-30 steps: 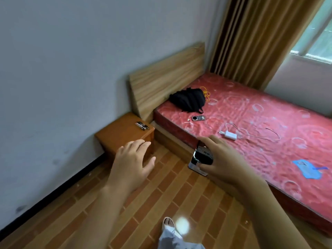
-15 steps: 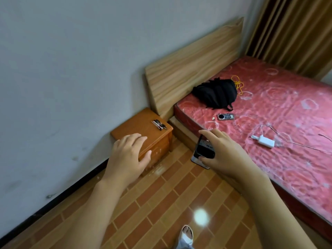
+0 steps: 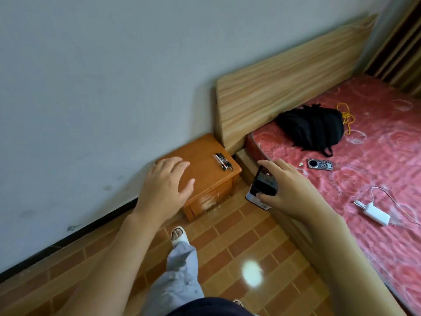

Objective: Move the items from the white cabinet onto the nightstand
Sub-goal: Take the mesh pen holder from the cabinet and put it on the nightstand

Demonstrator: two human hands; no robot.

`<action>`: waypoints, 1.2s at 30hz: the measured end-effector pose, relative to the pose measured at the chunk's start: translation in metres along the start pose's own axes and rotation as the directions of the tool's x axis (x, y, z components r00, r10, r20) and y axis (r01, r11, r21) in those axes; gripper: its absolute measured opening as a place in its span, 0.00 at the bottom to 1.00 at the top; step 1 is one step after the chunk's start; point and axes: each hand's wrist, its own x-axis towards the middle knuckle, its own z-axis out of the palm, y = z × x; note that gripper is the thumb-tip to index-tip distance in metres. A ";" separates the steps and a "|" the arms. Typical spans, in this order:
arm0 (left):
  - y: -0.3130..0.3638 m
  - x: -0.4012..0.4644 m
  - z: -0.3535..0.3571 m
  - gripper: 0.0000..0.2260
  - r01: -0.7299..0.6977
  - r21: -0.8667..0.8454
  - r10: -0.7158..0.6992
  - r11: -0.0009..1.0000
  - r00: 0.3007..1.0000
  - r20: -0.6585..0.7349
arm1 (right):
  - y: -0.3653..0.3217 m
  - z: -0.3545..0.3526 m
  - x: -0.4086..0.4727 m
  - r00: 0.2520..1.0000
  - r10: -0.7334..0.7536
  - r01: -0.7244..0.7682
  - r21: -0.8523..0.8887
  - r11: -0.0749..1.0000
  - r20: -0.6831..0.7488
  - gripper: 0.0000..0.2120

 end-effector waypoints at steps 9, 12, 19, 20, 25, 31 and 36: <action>-0.120 0.124 0.034 0.24 0.023 -0.101 -0.018 0.995 0.998 0.055 | -0.035 0.025 0.151 0.997 0.034 -0.032 -0.033 0.999 0.063 0.40; -0.155 0.163 0.038 0.24 0.000 -0.120 0.010 0.993 0.996 0.083 | -0.049 0.029 0.196 0.994 0.057 -0.054 -0.034 0.998 0.096 0.40; -0.221 0.231 0.058 0.23 -0.012 -0.117 0.030 0.993 0.987 0.160 | -0.063 0.045 0.281 0.989 0.099 -0.097 -0.026 0.995 0.112 0.40; -0.227 0.236 0.062 0.22 -0.008 -0.120 0.028 0.993 0.986 0.166 | -0.064 0.048 0.290 0.988 0.101 -0.099 -0.029 0.995 0.118 0.40; -0.251 0.253 0.087 0.23 0.010 -0.124 0.017 0.992 0.976 0.215 | -0.056 0.067 0.338 0.983 0.086 -0.077 -0.059 0.995 0.162 0.42; -0.275 0.265 0.128 0.26 0.071 -0.126 -0.033 0.989 0.959 0.283 | -0.034 0.102 0.395 0.972 0.023 -0.005 -0.076 0.997 0.233 0.42; -0.288 0.286 0.171 0.26 0.097 -0.109 -0.060 0.989 0.952 0.299 | 0.001 0.140 0.443 0.957 -0.060 0.081 -0.061 0.995 0.285 0.38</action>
